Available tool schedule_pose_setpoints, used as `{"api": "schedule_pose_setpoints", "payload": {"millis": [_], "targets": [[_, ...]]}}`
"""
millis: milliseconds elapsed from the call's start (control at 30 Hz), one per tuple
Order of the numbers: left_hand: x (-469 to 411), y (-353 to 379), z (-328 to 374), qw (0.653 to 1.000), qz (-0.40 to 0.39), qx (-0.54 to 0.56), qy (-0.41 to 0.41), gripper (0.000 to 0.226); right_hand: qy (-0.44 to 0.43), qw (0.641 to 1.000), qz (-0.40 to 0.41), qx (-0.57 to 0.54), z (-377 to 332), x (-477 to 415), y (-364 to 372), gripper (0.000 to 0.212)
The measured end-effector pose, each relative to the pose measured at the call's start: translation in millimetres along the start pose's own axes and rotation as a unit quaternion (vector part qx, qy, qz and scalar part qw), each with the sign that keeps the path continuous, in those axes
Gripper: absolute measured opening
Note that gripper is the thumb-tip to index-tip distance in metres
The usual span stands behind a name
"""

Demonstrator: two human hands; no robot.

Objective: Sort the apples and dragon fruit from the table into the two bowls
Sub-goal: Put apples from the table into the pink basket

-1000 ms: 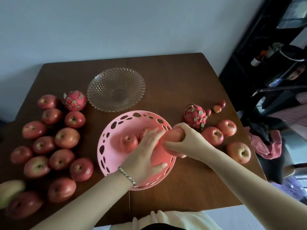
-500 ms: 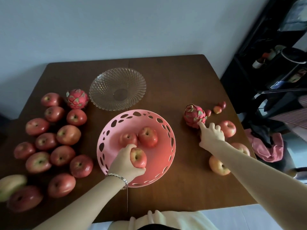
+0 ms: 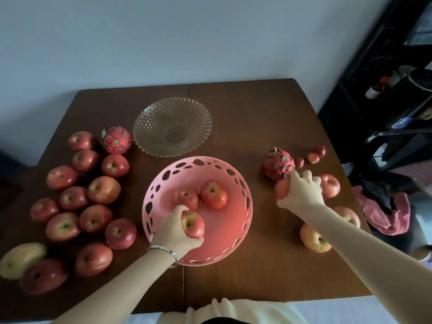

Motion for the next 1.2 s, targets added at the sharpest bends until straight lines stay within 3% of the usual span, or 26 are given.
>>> {"api": "schedule_pose_setpoints", "payload": {"millis": [133, 233, 333, 500, 600, 767, 833, 1133, 1200], "targets": [[-3.9, 7.5, -10.8, 0.999, 0.008, 0.007, -0.046, 0.075, -0.162, 0.974, -0.078, -0.14, -69.3, 56.8, -19.9, 0.077], [-6.8, 12.7, -16.6, 0.997, 0.009, 0.017, -0.07, 0.074, -0.222, 0.963, -0.144, -0.059, -112.5, 89.8, 16.1, 0.081], [-8.9, 15.2, -21.2, 0.996, 0.011, 0.027, -0.09, 0.073, -0.213, 0.966, -0.147, 0.02, -132.0, 96.5, 58.3, 0.085], [-10.1, 22.5, -22.4, 0.993, 0.017, 0.053, -0.104, 0.072, -0.195, 0.973, -0.116, 0.038, -138.0, 94.4, 85.9, 0.062], [-10.4, 23.8, -24.2, 0.993, 0.004, 0.051, -0.102, 0.071, -0.196, 0.974, -0.111, 0.036, -134.9, 96.3, 90.4, 0.064], [-12.5, 21.3, -28.6, 0.993, -0.019, 0.049, -0.109, 0.071, -0.131, 0.963, -0.221, -0.081, -118.3, 93.2, 90.2, 0.076], [-12.8, 21.6, -28.3, 0.993, -0.025, 0.045, -0.101, 0.07, -0.138, 0.964, -0.222, -0.05, -116.3, 91.9, 84.2, 0.072], [-6.6, 20.7, -20.4, 0.994, -0.011, -0.051, -0.092, 0.063, -0.155, 0.974, -0.159, 0.047, -132.3, 102.4, 79.7, 0.056], [-5.4, 19.4, -16.1, 0.989, -0.015, -0.124, -0.074, 0.063, -0.159, 0.972, -0.165, 0.047, -134.0, 103.2, 79.8, 0.056]]}}
Point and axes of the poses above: each hand's wrist, its own x-axis away from the middle knuckle, its own y-axis out of the palm, z = x × y, the point moved 8 cm from there along -x, towards the middle knuckle, and after that the axes turned 13 degrees about y, right-handed, at the moved point
